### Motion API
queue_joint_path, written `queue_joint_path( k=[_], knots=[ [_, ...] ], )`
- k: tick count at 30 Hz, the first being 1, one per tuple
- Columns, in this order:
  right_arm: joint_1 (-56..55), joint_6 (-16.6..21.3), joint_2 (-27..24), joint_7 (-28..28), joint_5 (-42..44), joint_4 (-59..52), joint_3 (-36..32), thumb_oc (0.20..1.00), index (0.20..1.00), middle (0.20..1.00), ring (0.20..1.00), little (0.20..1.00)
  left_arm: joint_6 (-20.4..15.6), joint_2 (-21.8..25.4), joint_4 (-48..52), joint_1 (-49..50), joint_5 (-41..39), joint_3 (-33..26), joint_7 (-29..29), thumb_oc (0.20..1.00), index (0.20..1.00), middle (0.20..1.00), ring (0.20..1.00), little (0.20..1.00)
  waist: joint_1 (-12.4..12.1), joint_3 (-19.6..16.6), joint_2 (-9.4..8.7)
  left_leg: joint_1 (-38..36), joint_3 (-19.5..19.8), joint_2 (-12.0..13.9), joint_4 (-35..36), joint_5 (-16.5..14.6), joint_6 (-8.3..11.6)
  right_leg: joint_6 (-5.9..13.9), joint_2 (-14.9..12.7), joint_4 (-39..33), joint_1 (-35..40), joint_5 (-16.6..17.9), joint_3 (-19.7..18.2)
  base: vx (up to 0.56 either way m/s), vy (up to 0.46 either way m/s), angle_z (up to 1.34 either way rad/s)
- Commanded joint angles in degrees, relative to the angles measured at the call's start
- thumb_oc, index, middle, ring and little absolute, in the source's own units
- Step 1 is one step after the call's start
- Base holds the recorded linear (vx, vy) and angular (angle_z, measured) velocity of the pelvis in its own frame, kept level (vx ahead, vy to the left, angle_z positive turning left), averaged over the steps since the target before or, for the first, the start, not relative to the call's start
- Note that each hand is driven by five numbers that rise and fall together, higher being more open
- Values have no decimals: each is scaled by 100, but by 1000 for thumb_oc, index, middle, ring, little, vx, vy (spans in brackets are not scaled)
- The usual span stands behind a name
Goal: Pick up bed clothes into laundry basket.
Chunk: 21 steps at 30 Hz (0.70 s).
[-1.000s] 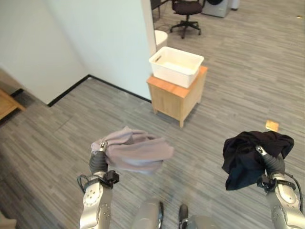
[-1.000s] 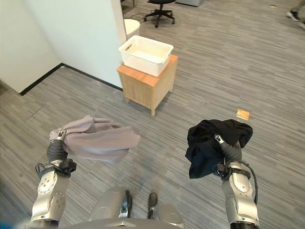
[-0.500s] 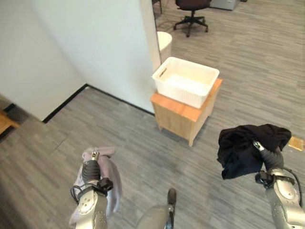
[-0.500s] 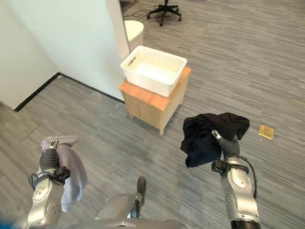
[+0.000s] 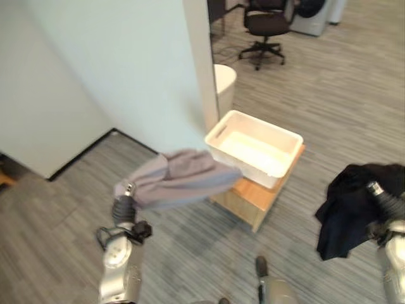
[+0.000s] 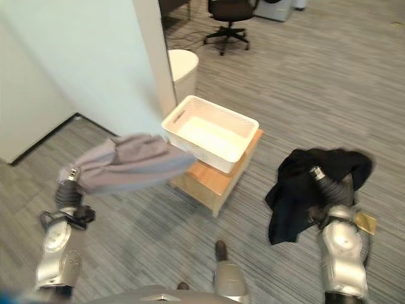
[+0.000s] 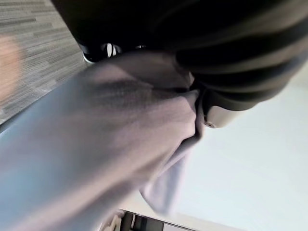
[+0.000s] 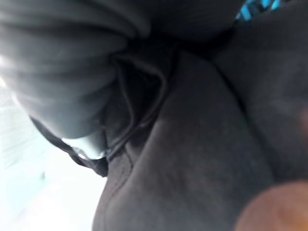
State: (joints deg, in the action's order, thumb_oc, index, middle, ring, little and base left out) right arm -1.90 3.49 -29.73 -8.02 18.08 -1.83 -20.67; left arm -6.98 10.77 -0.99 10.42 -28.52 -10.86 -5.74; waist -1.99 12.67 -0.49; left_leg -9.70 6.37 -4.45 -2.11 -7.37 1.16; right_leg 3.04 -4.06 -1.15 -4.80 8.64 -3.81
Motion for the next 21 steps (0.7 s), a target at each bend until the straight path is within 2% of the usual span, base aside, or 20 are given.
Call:
queue_joint_path(
  k=[1, 4, 5, 6, 7, 9, 10, 13, 16, 17, 19, 21],
  knots=[
    [726, 645, -930, -189, 80, 31, -101, 200, 200, 200, 200, 200, -366, 513, 416, 33, -165, 1, 205, 200, 200, 200, 200, 200, -168, -437, -96, 514, 2, 295, 608, 767, -73, 447, -213, 109, 484, -722, 449, 58, -61, 59],
    [1165, 611, -1793, -128, 82, 529, 226, 200, 200, 200, 200, 200, -309, 585, 282, 123, -373, 282, 311, 200, 200, 200, 200, 200, -331, -453, -153, 593, 152, 318, 641, 815, -18, 428, -188, 2, 569, -737, 614, 52, -77, 37],
    [1443, 566, -2232, -31, 84, 816, 463, 200, 200, 200, 200, 200, -311, 666, 271, 176, -385, 374, 354, 200, 200, 200, 200, 200, -401, -454, -185, 626, 202, 328, 643, 835, 6, 414, -175, -38, 587, -735, 659, 20, -50, 19],
    [1501, 589, -2262, -26, 98, 868, 510, 200, 200, 200, 200, 200, -313, 647, 269, 176, -386, 362, 354, 200, 200, 200, 200, 200, -383, -452, -171, 629, 203, 329, 643, 834, 7, 413, -174, -44, 588, -733, 660, 60, -84, 18],
    [2283, 489, -2960, 59, 319, 1554, 1278, 200, 200, 200, 200, 200, -295, 804, 317, 268, -584, 633, 444, 200, 200, 200, 200, 200, -537, -400, -241, 671, 305, 373, 662, 822, 58, 397, -135, -131, 652, -760, 767, 41, -71, 15],
    [2886, 425, -3282, 71, 363, 2078, 1828, 200, 200, 200, 200, 200, -286, 898, 304, 312, -647, 709, 453, 200, 200, 200, 200, 200, -586, -367, -260, 730, 363, 380, 673, 850, 84, 391, -109, -200, 657, -740, 831, 19, -52, 2],
    [2920, 429, -3285, 70, 366, 2093, 1860, 200, 200, 200, 200, 200, -286, 889, 304, 314, -647, 700, 453, 200, 200, 200, 200, 200, -573, -366, -255, 731, 365, 380, 673, 850, 85, 391, -108, -201, 658, -739, 833, -4, -20, 12],
    [3930, 297, -3630, -23, 251, 2885, 2668, 200, 200, 200, 200, 200, -269, 1048, 361, 363, -749, 836, 437, 200, 200, 200, 200, 200, -688, -291, -289, 844, 458, 386, 677, 894, 109, 383, -87, -287, 630, -706, 928, -27, -19, 19],
    [5097, 83, -3680, -161, 51, 3783, 3574, 200, 200, 200, 200, 200, -251, 1156, 393, 363, -842, 909, 383, 200, 200, 200, 200, 200, -775, -199, -295, 1006, 524, 381, 672, 949, 122, 379, -54, -307, 522, -684, 971, -23, -2, 14],
    [5185, 92, -3677, -159, 59, 3825, 3653, 200, 200, 200, 200, 200, -251, 1137, 392, 362, -843, 896, 382, 200, 200, 200, 200, 200, -757, -199, -284, 1013, 522, 380, 671, 950, 122, 379, -55, -304, 514, -684, 969, -22, 12, 13],
    [6045, -76, -3219, -173, 430, 4867, 4148, 200, 200, 200, 200, 200, -230, 1194, 334, 311, -897, 1015, 285, 200, 200, 200, 200, 200, -877, -88, -233, 1145, 581, 363, 675, 1005, 117, 360, -41, -279, 379, -667, 994, -21, 27, 9],
    [6451, -131, -3047, -127, 415, 5168, 4494, 200, 200, 200, 200, 200, -213, 1202, 339, 306, -908, 1021, 256, 200, 200, 200, 200, 200, -925, -5, -192, 1250, 592, 346, 673, 1037, 119, 352, -37, -266, 267, -652, 1015, -17, 18, 4]
  ],
)
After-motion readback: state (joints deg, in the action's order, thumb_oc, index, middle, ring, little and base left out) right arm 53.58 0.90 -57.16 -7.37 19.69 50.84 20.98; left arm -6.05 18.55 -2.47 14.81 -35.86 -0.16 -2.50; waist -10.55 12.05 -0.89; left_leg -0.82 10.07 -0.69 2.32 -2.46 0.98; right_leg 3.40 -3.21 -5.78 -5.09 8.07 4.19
